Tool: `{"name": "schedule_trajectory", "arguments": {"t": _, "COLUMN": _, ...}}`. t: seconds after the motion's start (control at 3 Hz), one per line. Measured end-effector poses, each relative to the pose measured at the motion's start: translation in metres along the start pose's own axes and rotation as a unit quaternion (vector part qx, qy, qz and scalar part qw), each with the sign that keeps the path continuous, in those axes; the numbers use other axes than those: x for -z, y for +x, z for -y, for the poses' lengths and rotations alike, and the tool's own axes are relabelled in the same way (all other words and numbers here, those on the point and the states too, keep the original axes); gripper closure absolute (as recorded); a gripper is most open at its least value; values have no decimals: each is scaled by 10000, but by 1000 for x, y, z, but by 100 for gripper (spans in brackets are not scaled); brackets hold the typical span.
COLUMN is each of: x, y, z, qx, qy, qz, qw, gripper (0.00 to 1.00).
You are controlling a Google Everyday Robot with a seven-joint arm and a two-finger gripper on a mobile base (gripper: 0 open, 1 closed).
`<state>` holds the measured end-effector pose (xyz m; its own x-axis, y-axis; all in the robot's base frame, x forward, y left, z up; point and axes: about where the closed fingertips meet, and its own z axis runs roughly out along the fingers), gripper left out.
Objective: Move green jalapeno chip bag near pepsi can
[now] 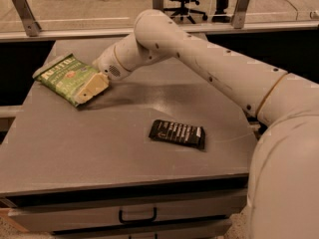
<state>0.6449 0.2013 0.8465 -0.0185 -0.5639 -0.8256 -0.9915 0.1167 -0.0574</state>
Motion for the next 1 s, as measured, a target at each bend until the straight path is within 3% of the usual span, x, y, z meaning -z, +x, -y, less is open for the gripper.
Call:
{"name": "schedule_trajectory", "arguments": {"t": 0.67, "x": -1, "y": 5, "z": 8, "qx": -132, "qy": 70, "qz": 36, "qw": 9999, "gripper": 65}}
{"name": "schedule_trajectory", "arguments": {"t": 1.0, "x": 18, "y": 6, "z": 22, "qx": -137, "qy": 341, "qz": 51, "qw": 9993, "gripper": 88}}
